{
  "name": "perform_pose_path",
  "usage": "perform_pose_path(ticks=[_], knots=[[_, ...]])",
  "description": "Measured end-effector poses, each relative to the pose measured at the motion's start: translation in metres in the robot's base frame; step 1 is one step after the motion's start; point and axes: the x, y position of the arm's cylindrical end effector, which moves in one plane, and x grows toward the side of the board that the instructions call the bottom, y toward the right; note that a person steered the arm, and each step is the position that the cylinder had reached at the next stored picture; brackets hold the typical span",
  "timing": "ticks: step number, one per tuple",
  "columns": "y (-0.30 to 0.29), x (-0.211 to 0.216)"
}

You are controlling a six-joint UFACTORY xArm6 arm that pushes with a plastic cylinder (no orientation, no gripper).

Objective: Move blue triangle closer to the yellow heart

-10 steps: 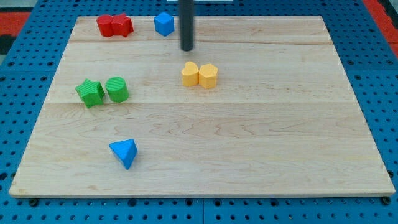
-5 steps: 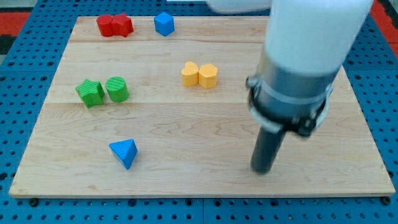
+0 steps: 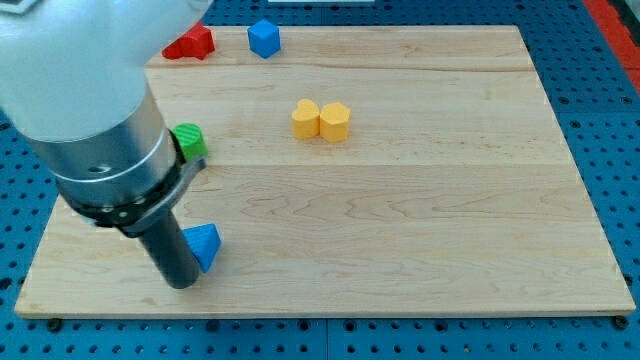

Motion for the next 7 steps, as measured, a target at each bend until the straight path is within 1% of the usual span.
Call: perform_pose_path(ticks=[1, 2, 4, 5, 7], knots=[[0.017, -0.008], [0.014, -0.033], [-0.023, -0.038], [-0.017, -0.040], [-0.005, -0.073]])
